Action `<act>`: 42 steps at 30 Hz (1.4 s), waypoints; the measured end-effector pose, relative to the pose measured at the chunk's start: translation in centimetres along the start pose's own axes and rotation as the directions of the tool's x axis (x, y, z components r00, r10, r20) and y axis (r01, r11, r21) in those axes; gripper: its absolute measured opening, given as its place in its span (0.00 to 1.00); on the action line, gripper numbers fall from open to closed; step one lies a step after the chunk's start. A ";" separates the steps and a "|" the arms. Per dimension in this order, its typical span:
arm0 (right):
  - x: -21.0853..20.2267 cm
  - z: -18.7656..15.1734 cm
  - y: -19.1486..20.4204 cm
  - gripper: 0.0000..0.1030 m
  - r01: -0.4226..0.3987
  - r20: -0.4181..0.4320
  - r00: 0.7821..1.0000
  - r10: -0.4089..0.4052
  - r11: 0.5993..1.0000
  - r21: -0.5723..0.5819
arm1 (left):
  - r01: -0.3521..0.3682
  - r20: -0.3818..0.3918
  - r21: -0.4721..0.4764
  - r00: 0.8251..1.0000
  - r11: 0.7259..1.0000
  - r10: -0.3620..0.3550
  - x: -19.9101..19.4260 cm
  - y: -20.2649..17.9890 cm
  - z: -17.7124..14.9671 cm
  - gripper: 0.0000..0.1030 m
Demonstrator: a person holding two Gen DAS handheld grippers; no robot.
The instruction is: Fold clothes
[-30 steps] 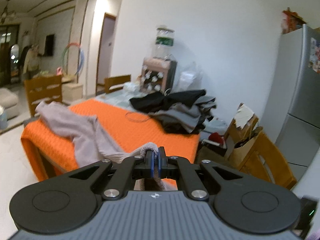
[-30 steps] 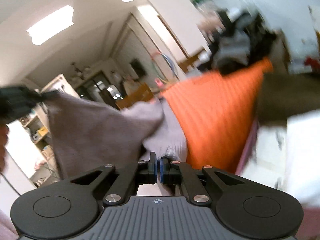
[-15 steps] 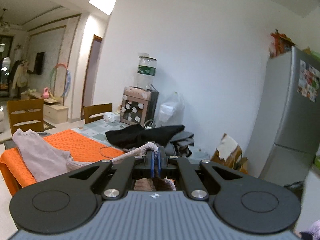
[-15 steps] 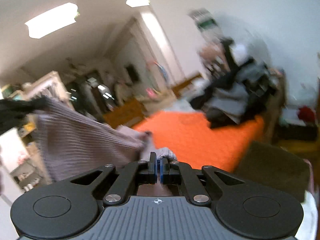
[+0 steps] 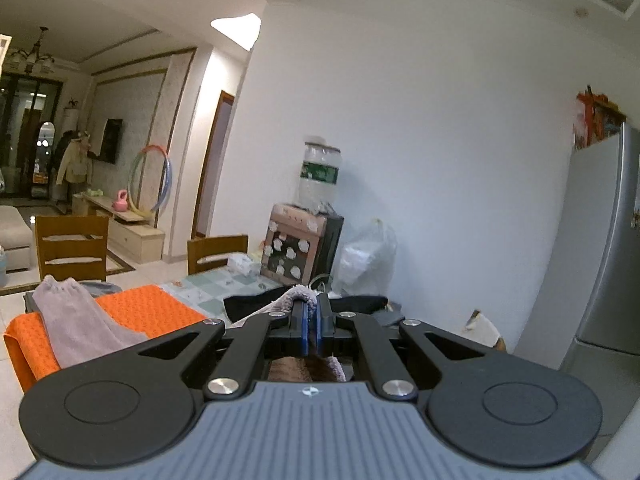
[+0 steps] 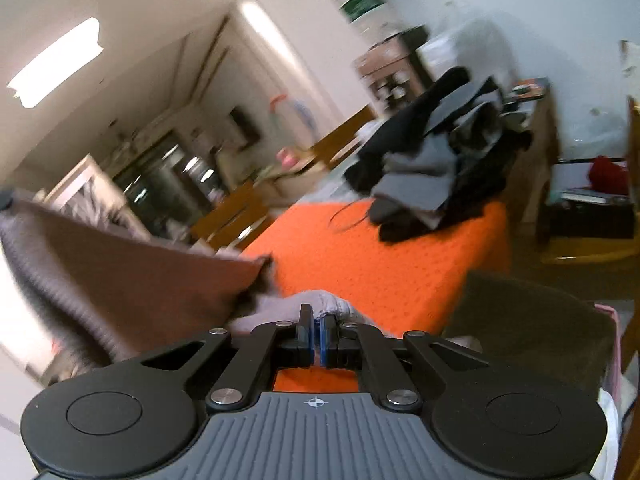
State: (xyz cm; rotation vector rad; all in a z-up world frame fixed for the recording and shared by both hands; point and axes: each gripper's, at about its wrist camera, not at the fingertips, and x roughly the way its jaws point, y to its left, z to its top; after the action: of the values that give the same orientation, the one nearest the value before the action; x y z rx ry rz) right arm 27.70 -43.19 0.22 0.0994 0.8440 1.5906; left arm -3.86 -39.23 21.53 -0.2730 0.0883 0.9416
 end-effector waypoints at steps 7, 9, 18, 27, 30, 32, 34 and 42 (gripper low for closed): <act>-0.1 -0.8 -0.5 0.05 -0.208 -0.046 0.977 0.209 0.978 0.019 | 0.028 -0.159 0.057 0.987 0.998 -0.019 4.0 -3.2 -4.7 0.04; 0.1 -1.0 -0.5 0.05 -0.249 -0.047 0.967 0.250 0.968 0.031 | 0.040 -0.213 0.067 0.977 0.997 -0.025 4.9 -3.6 -6.9 0.04; 0.6 -1.9 -0.3 0.05 -0.339 -0.009 0.940 0.341 0.937 0.080 | 0.095 -0.311 0.177 0.950 0.980 -0.036 6.7 -6.1 -14.3 0.04; 0.8 -2.5 -1.4 0.09 -0.354 -0.003 0.934 0.358 0.923 0.150 | 0.122 -0.319 0.201 0.946 0.972 -0.053 5.7 -6.4 -17.3 0.04; 1.0 -2.8 -1.9 0.14 -0.355 -0.003 0.933 0.360 0.921 0.160 | 0.136 -0.324 0.158 0.943 0.978 -0.079 5.3 -5.7 -17.4 0.04; 1.0 -3.0 -2.0 0.20 -0.361 -0.012 0.930 0.366 0.921 0.147 | 0.147 -0.326 0.093 0.939 0.985 -0.110 5.4 -4.7 -17.3 0.04; 1.2 -3.4 -2.2 0.21 -0.370 -0.022 0.926 0.377 0.917 0.151 | 0.165 -0.334 0.018 0.931 0.986 -0.149 5.7 -3.5 -17.2 0.04; 2.3 -4.4 -4.5 0.37 -0.400 0.030 0.910 0.414 0.855 0.330 | 0.234 -0.354 -0.129 0.897 0.964 -0.265 6.4 -1.2 -17.2 0.21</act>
State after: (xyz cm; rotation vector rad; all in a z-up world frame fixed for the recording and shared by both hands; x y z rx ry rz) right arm 28.60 -43.34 -6.42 0.5181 1.1766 1.8331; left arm 1.66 -39.51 3.99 -0.5253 0.3533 0.6285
